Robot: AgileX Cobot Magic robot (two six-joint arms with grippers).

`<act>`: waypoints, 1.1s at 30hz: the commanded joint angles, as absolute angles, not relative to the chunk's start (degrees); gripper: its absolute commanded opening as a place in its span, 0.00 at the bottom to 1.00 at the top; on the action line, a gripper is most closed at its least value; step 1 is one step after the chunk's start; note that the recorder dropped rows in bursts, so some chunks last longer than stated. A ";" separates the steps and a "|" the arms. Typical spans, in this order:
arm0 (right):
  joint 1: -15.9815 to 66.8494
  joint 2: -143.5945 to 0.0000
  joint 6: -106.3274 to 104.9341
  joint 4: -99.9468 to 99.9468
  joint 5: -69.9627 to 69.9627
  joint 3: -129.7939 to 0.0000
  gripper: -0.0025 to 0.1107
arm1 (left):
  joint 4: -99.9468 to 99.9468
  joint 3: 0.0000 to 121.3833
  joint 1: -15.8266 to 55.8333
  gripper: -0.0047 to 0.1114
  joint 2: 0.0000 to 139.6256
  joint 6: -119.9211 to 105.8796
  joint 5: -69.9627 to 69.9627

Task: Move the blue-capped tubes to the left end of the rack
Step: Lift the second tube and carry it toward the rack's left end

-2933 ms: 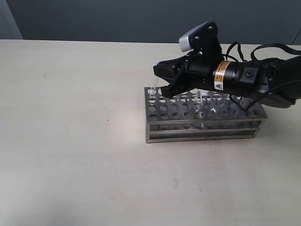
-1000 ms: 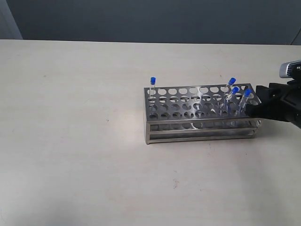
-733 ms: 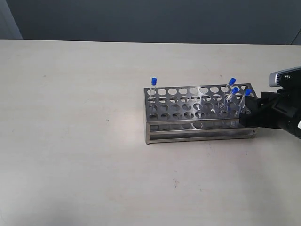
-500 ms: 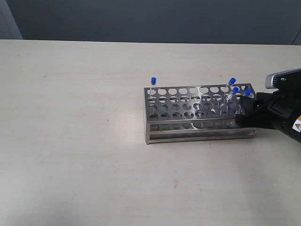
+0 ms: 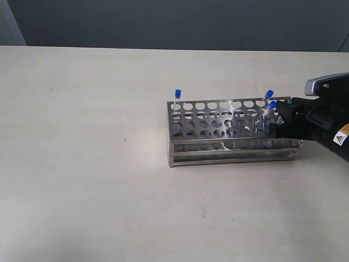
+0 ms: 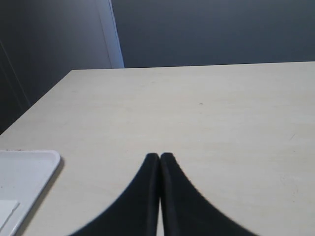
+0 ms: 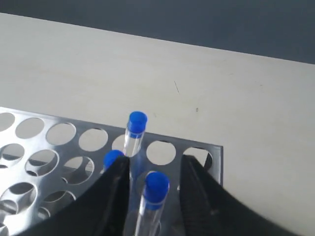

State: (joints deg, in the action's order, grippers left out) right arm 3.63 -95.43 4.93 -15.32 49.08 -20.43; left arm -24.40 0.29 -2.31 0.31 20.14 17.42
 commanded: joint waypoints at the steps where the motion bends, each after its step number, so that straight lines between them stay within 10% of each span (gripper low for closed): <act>1: 3.42 -95.52 4.48 -14.90 48.52 -20.89 0.07 | -24.72 0.20 -2.09 0.04 0.00 20.43 16.97; 24: 3.42 -72.55 5.80 -13.67 42.25 -21.40 0.02 | -24.72 0.20 -2.09 0.04 0.00 20.43 16.85; 33: 4.62 -72.63 38.40 -46.50 43.10 -32.17 0.02 | -24.72 0.20 -2.09 0.04 0.00 20.43 16.85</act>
State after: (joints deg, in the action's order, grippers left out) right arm 3.63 -70.92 29.50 -35.66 42.27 -28.39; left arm -24.40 0.29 -2.31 0.31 20.14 17.42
